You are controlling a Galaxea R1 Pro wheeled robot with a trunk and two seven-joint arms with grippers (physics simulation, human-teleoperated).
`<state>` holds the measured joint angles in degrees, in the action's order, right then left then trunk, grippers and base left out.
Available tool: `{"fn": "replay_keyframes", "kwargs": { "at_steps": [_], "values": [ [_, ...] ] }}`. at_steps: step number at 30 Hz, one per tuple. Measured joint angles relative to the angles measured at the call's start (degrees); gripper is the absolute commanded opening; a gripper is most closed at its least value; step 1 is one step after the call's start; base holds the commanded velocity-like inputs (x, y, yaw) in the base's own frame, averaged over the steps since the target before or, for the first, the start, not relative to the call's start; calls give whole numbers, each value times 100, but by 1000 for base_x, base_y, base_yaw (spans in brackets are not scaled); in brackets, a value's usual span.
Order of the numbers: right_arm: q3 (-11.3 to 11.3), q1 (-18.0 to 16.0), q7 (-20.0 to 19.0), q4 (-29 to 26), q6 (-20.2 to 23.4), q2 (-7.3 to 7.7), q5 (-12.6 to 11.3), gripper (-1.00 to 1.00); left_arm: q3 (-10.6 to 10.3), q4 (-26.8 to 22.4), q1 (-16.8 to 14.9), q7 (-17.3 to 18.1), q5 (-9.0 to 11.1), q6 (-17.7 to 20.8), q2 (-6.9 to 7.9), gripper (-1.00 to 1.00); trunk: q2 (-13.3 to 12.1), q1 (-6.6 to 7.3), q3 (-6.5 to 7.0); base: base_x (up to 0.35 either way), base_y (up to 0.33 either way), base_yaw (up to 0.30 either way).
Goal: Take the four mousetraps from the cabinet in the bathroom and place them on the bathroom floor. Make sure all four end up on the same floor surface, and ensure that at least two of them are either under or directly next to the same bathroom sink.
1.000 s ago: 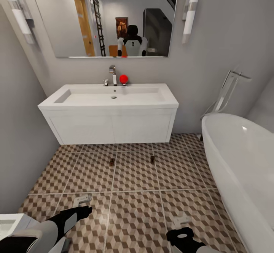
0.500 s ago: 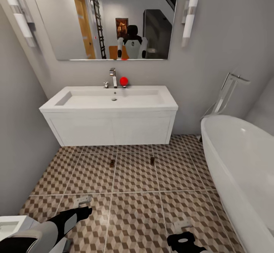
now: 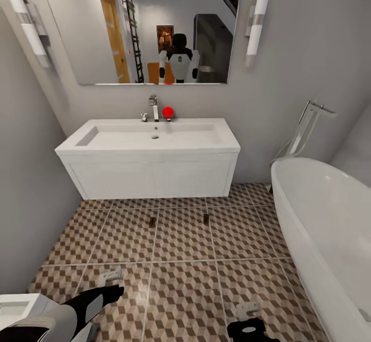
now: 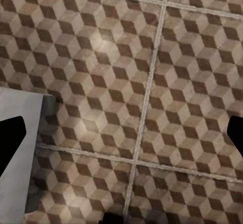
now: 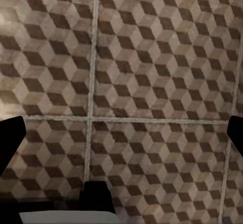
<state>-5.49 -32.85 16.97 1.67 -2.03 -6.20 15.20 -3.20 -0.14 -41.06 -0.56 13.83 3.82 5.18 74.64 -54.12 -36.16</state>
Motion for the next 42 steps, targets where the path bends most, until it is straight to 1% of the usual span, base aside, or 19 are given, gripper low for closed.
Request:
{"fn": "replay_keyframes", "kwargs": {
  "at_steps": [3,7,12,17,25,32,39,41,42],
  "values": [
    [-1,16,-5,1,6,15,-1,100,-1,-1,25,0,0,0,0,100,-120,66,54,0,0,0],
    [-2,147,-5,1,1,106,0,100,-3,-2,122,0,-4,0,-6,100,-281,154,126,0,0,0],
    [-1,250,-12,0,6,156,2,100,-3,-2,222,0,-8,-2,-24,100,-481,264,215,0,0,0],
    [-2,408,-16,0,10,192,-1,100,-5,-2,414,0,-9,-13,-50,100,-682,374,305,0,0,0],
    [-2,622,-29,0,14,268,-2,100,-5,-2,647,0,-8,-17,-52,100,-1003,549,449,0,0,0],
    [0,637,-36,0,9,330,-1,100,-5,-1,894,6,-9,-23,-53,100,-1284,703,574,0,0,0],
    [0,631,-45,1,16,344,-2,100,-5,-2,1077,8,-9,-26,-53,100,-1565,857,700,0,0,0],
    [0,632,-49,1,12,349,-2,100,-5,-2,1149,8,-10,-26,-53,100,-1645,901,736,0,0,0],
    [-2,663,-52,1,7,353,-2,100,-5,-1,1243,8,-9,-26,-52,100,-1685,923,754,0,0,0]
  ]
}}
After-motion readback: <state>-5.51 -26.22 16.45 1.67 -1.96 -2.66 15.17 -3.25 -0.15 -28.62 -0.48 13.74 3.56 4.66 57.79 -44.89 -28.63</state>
